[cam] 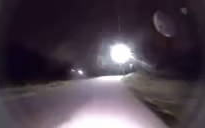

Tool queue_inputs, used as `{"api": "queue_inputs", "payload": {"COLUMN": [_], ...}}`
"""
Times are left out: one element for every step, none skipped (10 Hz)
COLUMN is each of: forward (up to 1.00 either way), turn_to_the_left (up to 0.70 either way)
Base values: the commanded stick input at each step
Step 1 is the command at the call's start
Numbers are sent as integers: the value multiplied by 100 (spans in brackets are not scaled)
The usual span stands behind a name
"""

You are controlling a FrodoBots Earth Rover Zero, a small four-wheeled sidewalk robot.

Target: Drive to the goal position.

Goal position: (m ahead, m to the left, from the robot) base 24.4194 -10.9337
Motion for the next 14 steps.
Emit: {"api": "queue_inputs", "payload": {"forward": [37,44,47,48,49,49,51,60,68,69,69,69,69,69], "turn_to_the_left": [0,0,0,0,0,0,0,0,0,0,0,0,0,0]}}
